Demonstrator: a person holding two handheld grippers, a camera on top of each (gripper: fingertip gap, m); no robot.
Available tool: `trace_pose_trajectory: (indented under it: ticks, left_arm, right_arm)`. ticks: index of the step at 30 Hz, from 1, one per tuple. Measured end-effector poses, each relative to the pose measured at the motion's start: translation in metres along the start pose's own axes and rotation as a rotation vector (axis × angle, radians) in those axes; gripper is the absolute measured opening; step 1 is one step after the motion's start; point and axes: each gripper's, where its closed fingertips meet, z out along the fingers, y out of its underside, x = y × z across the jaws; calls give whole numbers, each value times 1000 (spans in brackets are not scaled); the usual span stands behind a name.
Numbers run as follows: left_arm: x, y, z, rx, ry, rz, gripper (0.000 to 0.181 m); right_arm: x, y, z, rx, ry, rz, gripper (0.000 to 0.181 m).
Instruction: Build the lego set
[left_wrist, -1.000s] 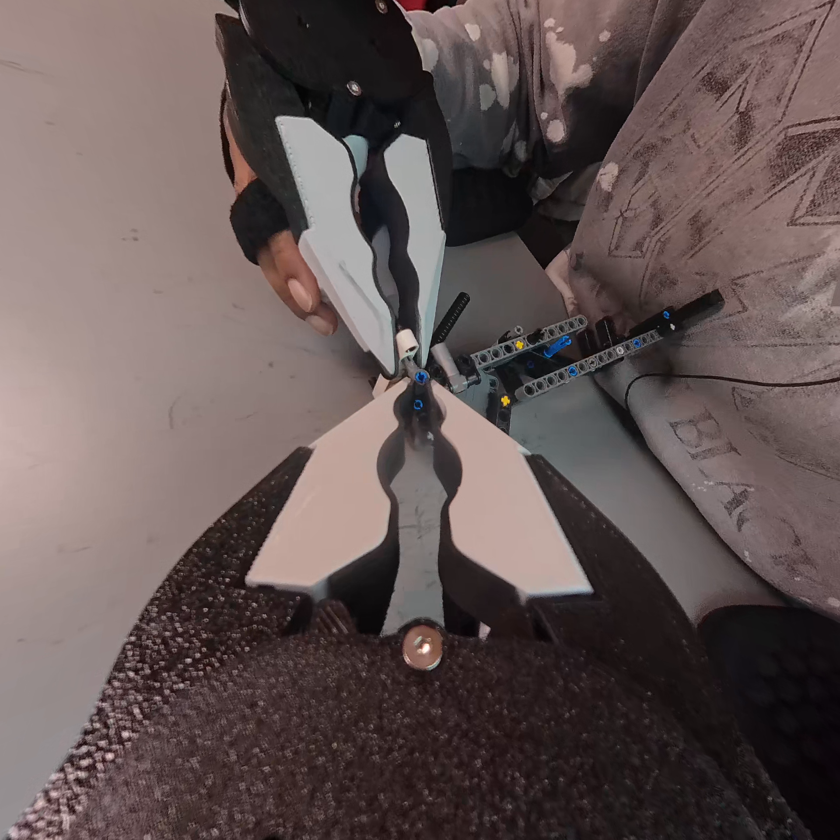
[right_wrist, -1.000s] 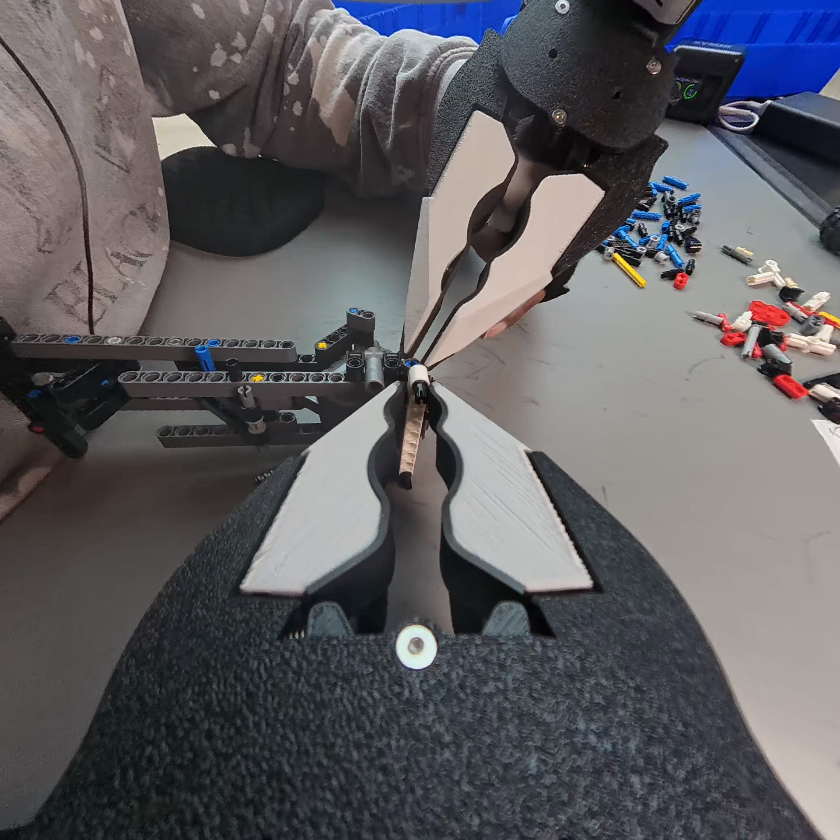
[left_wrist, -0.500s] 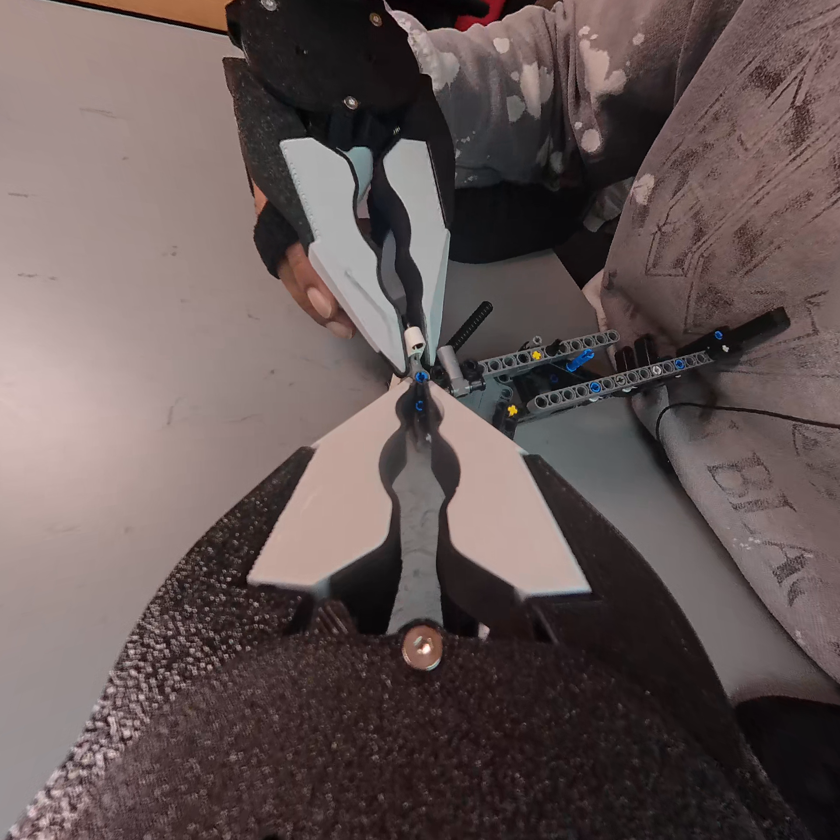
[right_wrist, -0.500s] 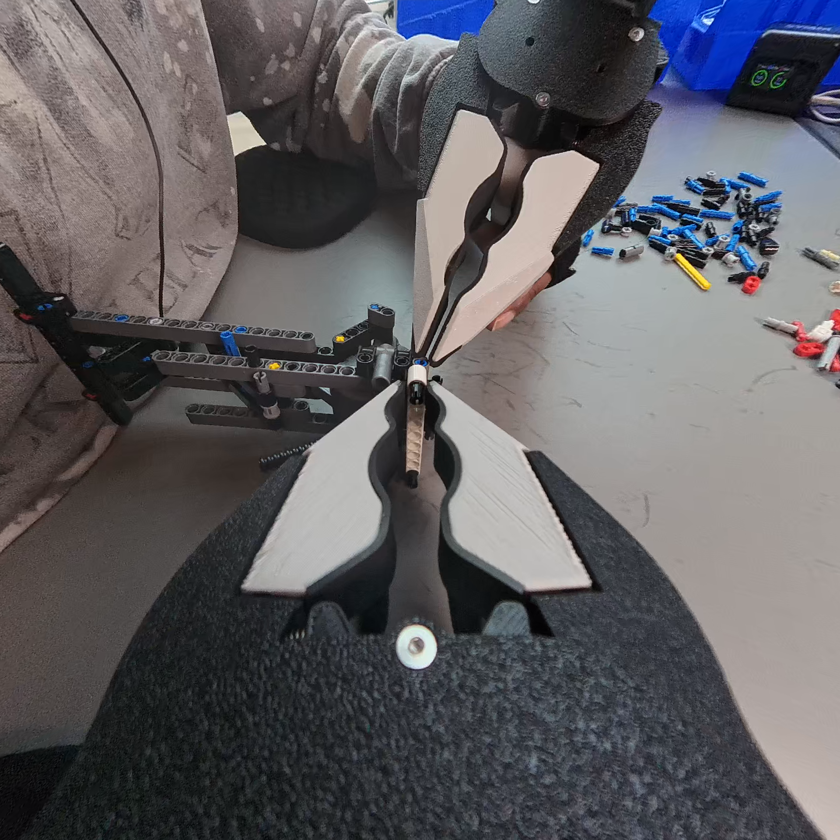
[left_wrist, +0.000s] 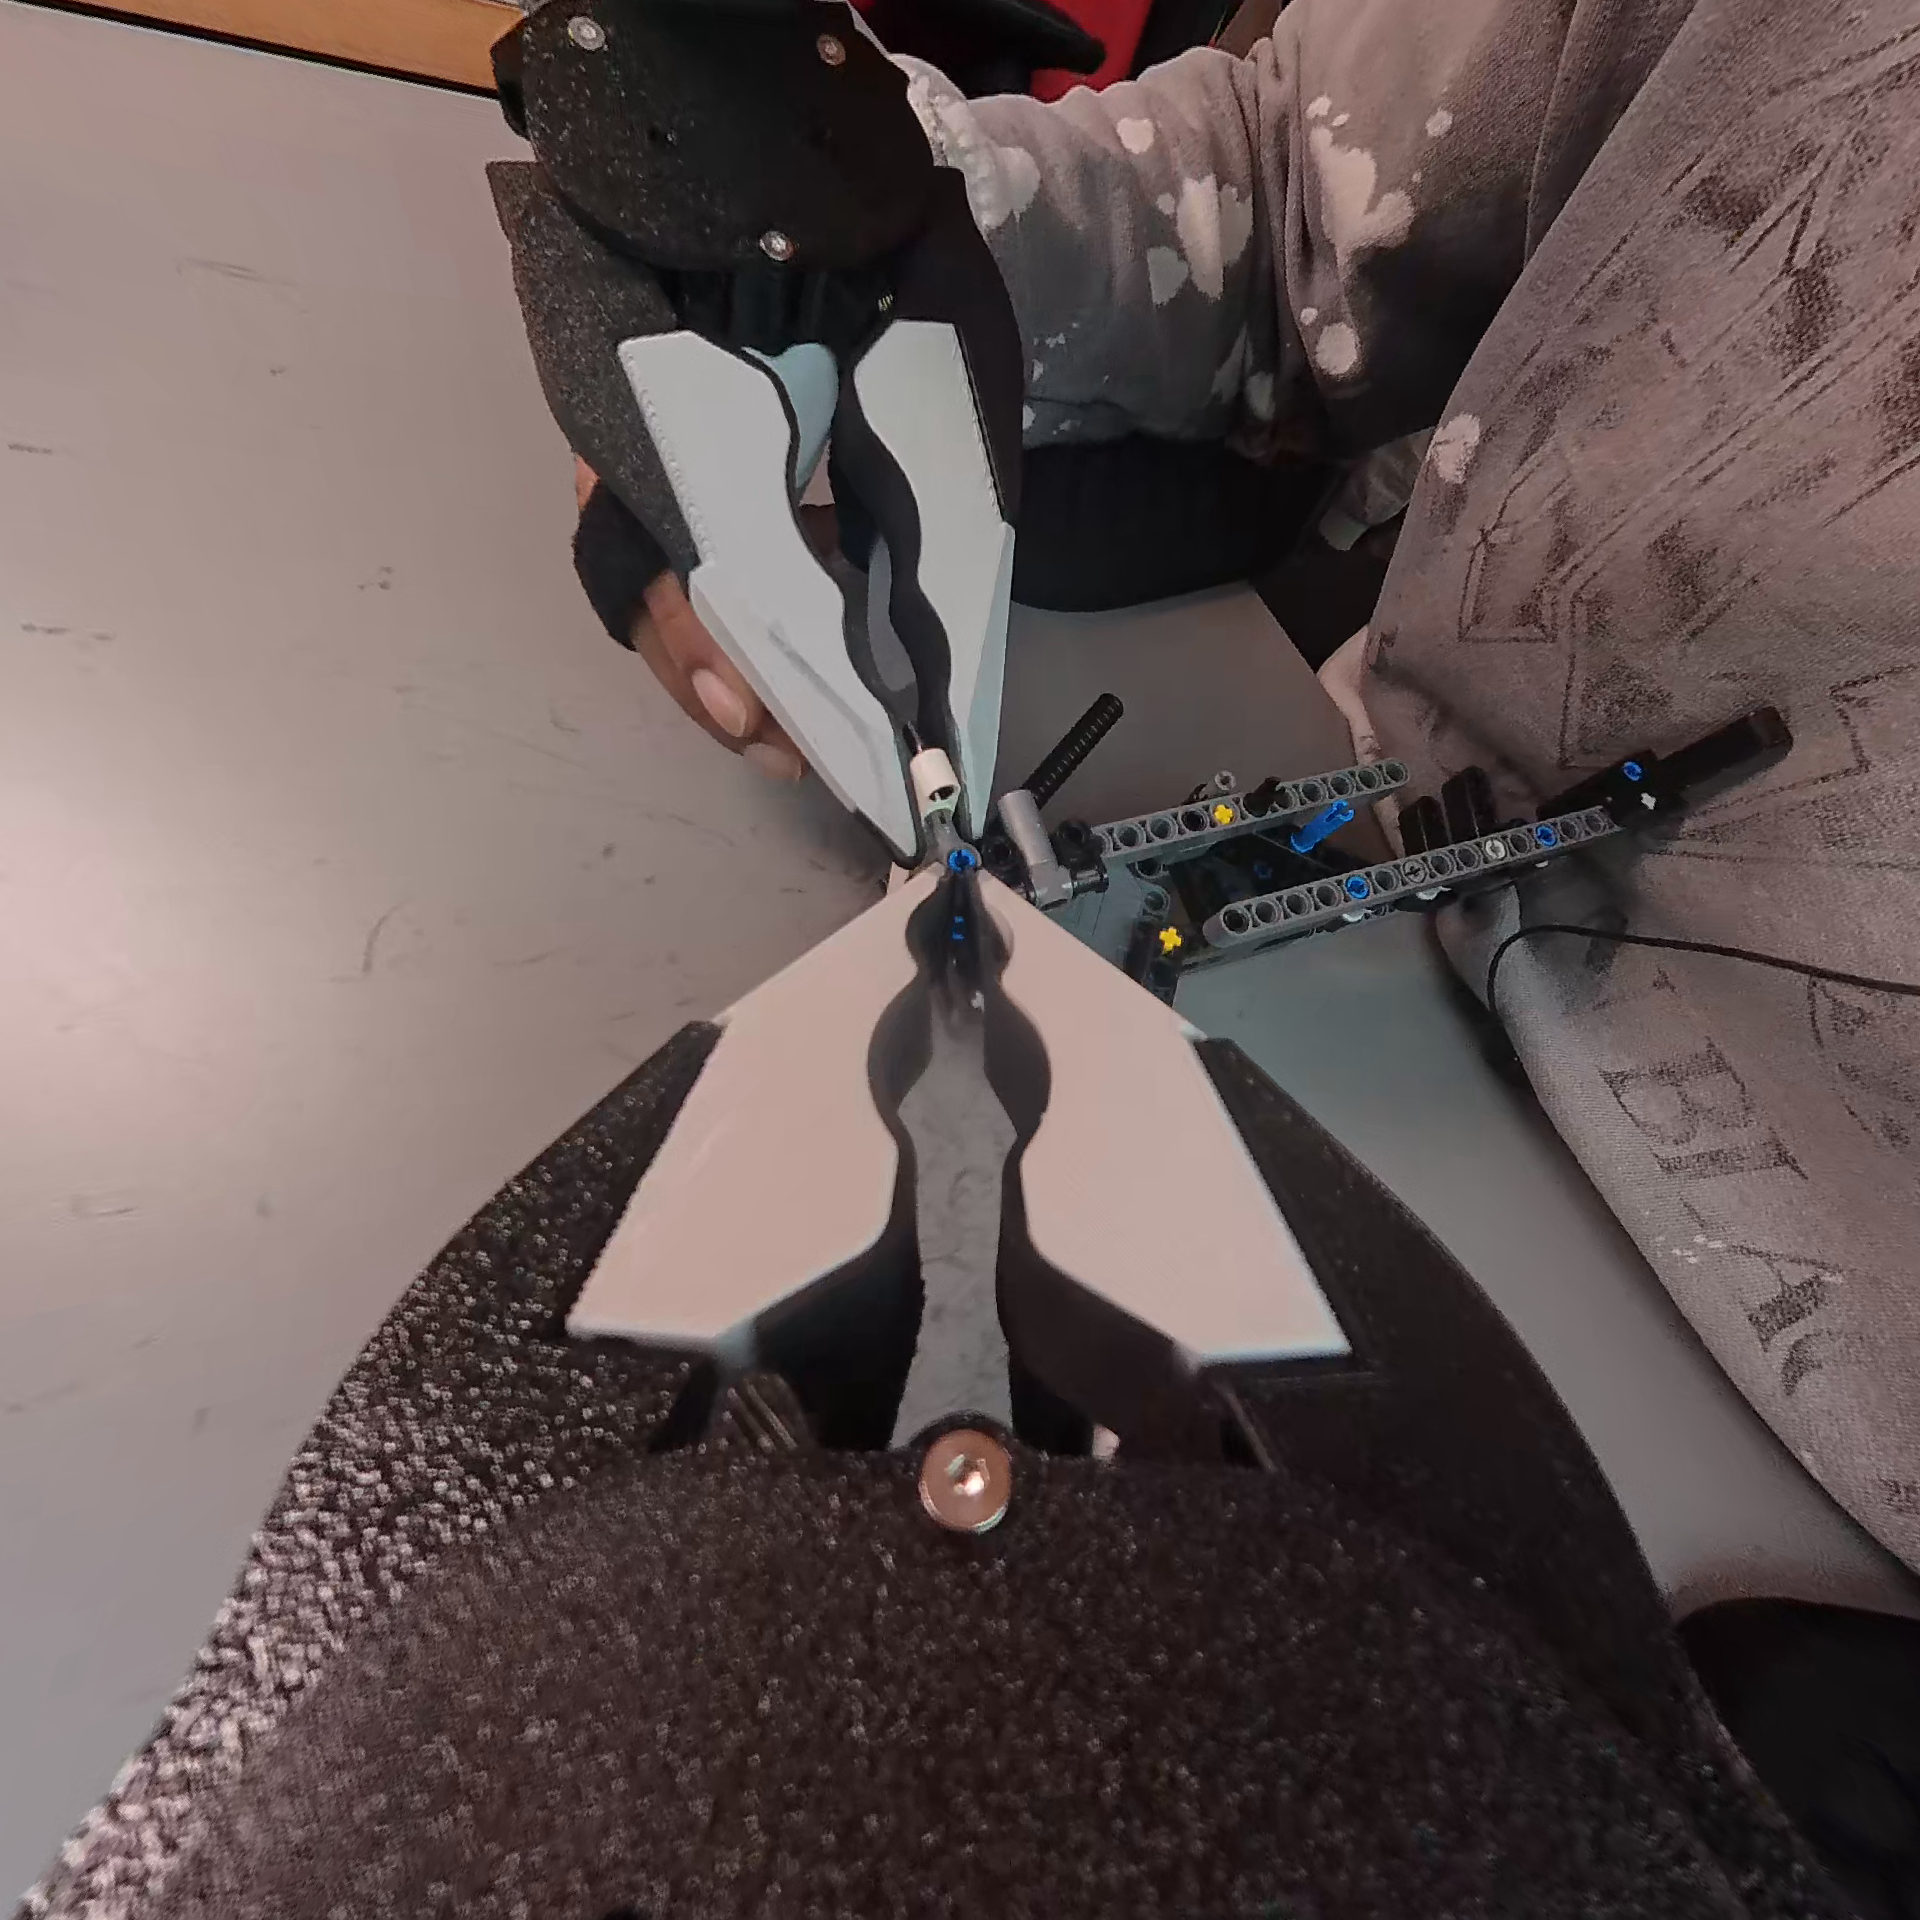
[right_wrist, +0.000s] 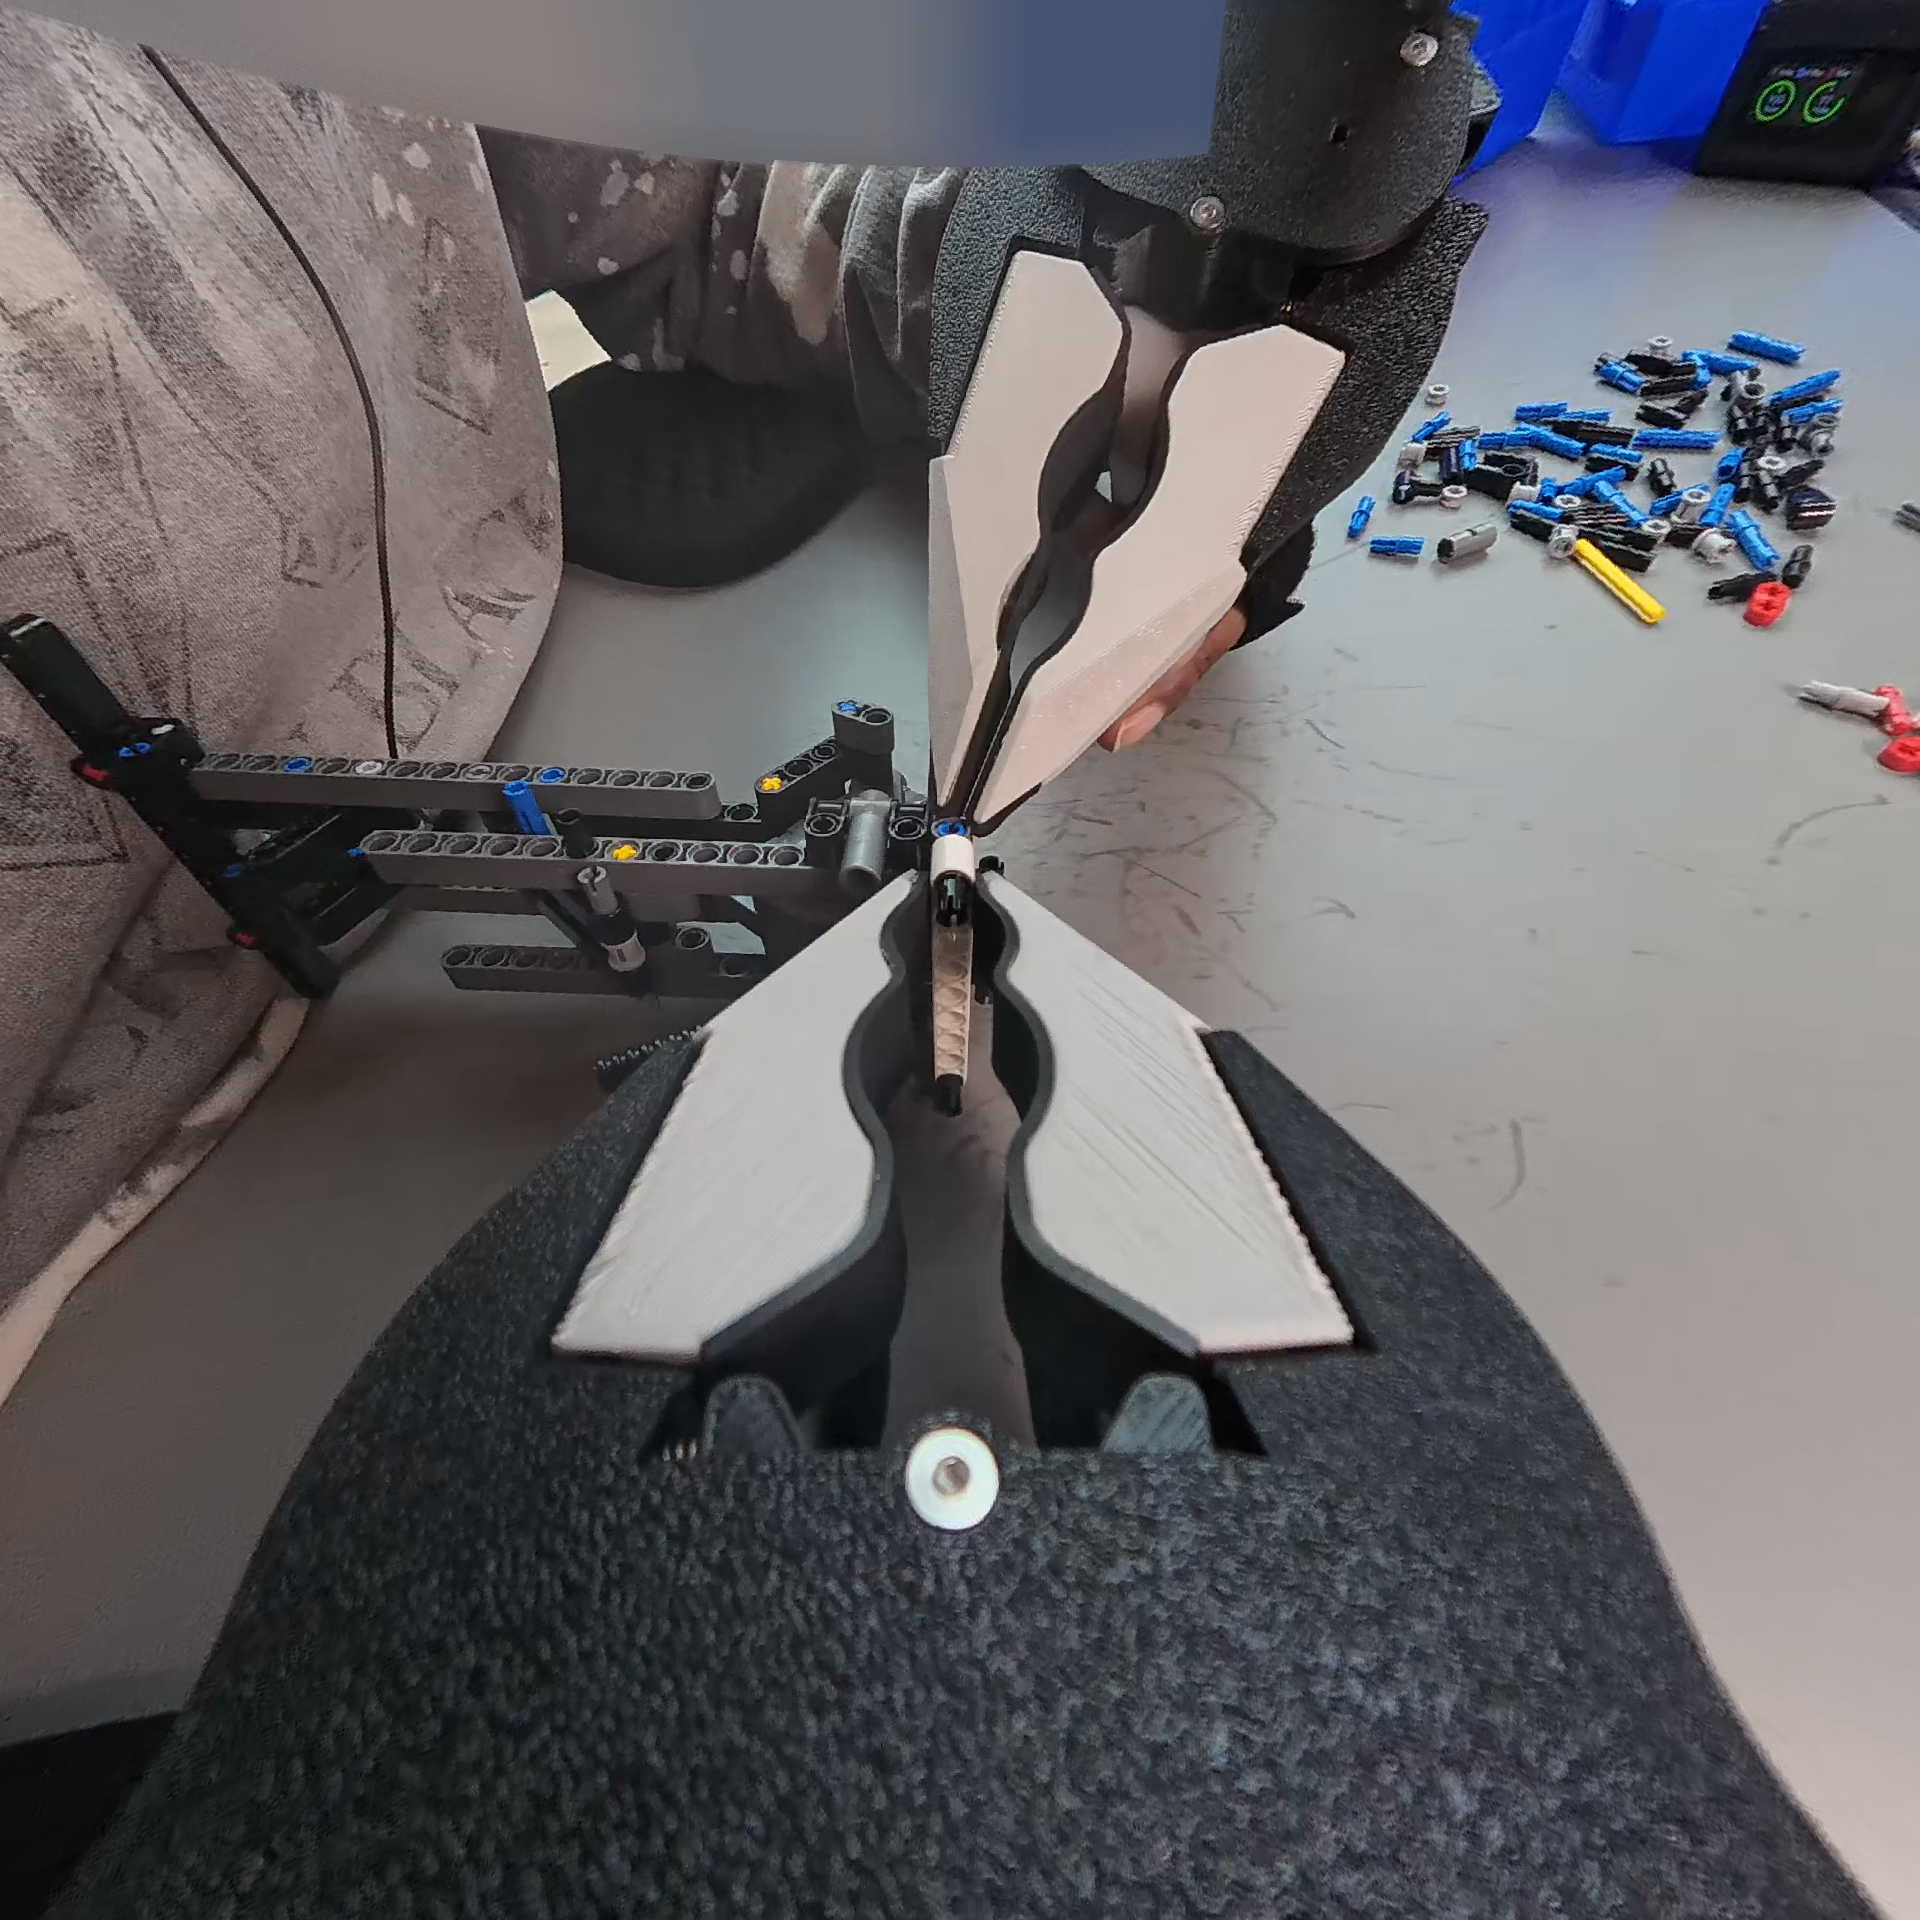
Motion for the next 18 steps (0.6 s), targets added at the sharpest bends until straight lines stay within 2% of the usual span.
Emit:
trace_pose_trajectory:
  ticks: [18]
  left_arm:
    - [0,0,0,45,-77,-1,0]
  right_arm:
    - [-1,0,1,-1,45,-30,6]
